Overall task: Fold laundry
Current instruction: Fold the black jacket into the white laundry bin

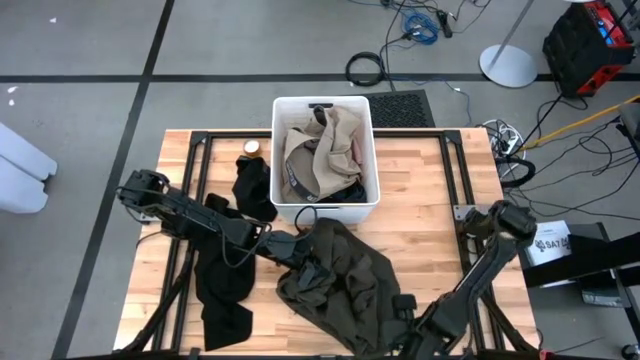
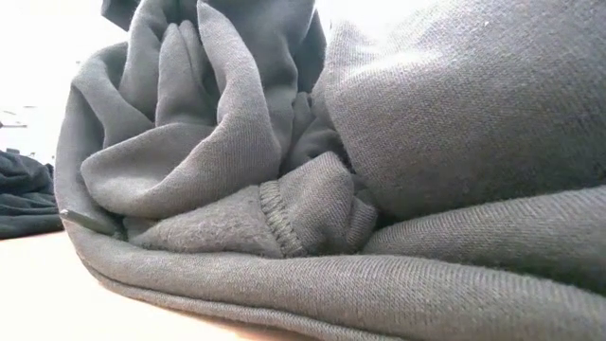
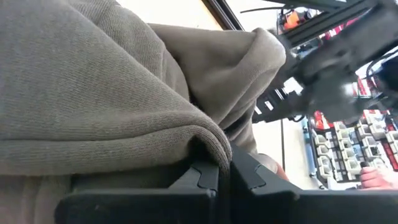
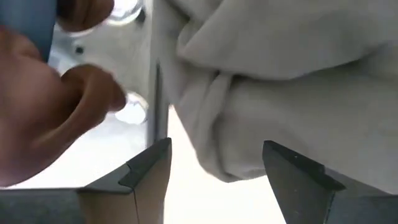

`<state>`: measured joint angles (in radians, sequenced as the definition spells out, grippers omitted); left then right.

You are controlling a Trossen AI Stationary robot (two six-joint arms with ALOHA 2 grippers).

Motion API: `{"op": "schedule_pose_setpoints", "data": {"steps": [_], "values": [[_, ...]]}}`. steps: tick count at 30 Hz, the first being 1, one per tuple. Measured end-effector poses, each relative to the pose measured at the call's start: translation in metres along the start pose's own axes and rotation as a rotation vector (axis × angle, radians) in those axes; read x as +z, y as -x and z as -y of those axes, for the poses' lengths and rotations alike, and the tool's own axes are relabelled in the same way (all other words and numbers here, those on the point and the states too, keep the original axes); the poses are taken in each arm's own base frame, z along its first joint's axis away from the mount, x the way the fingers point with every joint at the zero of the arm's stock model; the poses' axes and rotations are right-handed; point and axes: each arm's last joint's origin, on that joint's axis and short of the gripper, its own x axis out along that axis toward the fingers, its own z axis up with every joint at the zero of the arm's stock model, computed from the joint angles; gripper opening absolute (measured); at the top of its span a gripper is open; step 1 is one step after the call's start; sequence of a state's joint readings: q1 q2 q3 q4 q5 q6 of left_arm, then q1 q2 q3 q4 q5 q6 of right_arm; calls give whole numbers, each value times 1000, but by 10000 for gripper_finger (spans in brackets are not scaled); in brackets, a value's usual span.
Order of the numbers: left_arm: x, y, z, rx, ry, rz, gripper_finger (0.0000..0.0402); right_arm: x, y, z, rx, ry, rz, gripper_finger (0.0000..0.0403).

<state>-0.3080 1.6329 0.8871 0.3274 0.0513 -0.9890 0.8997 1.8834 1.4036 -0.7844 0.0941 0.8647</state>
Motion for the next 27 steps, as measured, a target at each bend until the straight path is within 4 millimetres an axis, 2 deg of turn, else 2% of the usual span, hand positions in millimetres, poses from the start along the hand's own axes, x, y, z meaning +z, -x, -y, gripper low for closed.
{"op": "schedule_pose_setpoints", "data": {"steps": [5, 10, 12, 14, 19, 20, 23, 27], "values": [[0, 0, 0, 0, 0, 0, 11, 1, -34, 2, -14, -58, -105, 239], [0, 0, 0, 0, 0, 0, 11, 8, -59, 11, -54, -103, -137, 237], [0, 0, 0, 0, 0, 0, 11, 10, -63, 14, -52, -122, -158, 222], [0, 0, 0, 0, 0, -1, 11, 11, -67, 16, -50, -134, -185, 189], [0, 0, 0, -1, -1, -1, 11, 10, -62, 18, -49, -143, -201, 38], [0, 0, 0, 0, -1, -2, 11, 10, -60, 18, -46, -141, -202, 20], [0, 0, 0, -1, -2, -2, 11, 11, -49, 16, -48, -149, -214, 14], [0, 0, 0, -2, -5, -4, 11, 24, -16, 3, -24, -150, -193, 3]]}}
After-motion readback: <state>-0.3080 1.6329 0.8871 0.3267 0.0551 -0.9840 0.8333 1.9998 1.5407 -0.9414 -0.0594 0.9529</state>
